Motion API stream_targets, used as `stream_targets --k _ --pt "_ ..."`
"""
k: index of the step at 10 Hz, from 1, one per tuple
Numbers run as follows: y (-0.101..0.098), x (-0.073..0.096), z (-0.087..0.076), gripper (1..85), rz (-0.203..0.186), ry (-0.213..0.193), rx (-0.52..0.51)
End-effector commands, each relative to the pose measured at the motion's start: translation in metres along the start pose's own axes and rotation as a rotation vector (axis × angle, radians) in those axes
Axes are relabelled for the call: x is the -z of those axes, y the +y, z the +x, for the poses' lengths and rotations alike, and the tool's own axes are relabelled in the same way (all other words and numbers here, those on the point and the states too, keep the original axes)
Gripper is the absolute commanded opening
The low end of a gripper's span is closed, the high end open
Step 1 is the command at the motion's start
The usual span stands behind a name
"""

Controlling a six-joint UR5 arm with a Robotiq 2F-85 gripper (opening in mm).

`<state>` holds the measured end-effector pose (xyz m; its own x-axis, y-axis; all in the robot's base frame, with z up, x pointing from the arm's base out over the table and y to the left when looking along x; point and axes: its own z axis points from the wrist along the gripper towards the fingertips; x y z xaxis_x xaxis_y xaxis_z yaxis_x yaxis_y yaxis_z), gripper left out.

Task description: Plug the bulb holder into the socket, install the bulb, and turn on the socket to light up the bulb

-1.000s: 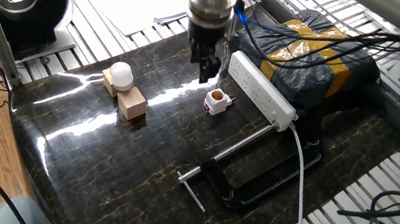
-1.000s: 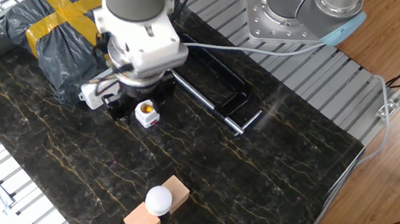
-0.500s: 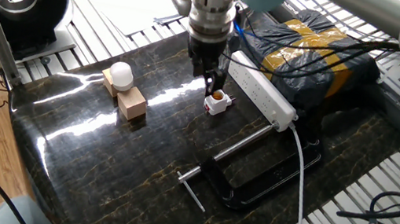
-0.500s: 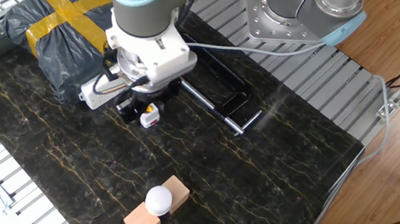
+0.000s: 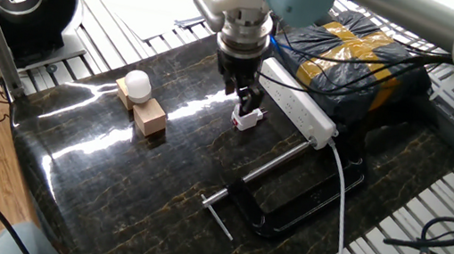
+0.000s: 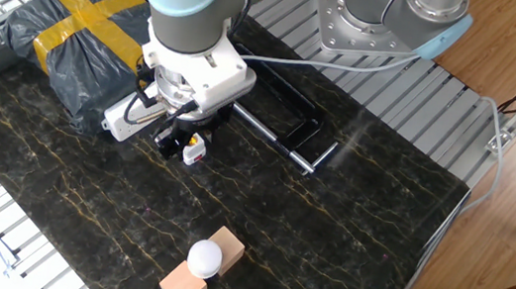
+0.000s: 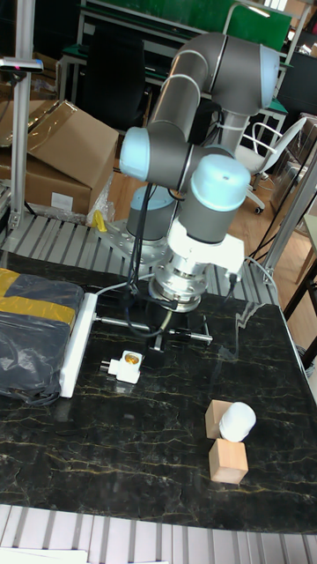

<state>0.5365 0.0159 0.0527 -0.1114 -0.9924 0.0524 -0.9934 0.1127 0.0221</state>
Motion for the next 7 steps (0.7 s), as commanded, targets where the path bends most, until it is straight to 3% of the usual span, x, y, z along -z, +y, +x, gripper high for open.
stream_targets --k 1,4,5,6,7 --pt "0.004 -0.006 0.009 57.7 0.001 -0.030 0.023" --pt "0.013 -0.004 0.014 57.7 -0.008 -0.028 0.018" --pt "0.021 -0.003 0.003 56.7 -0.042 -0.067 -0.024" --pt "0.018 -0.003 0.002 55.0 -0.032 -0.075 -0.027" --pt "0.004 -0.003 0.007 55.0 0.026 -0.053 0.006"
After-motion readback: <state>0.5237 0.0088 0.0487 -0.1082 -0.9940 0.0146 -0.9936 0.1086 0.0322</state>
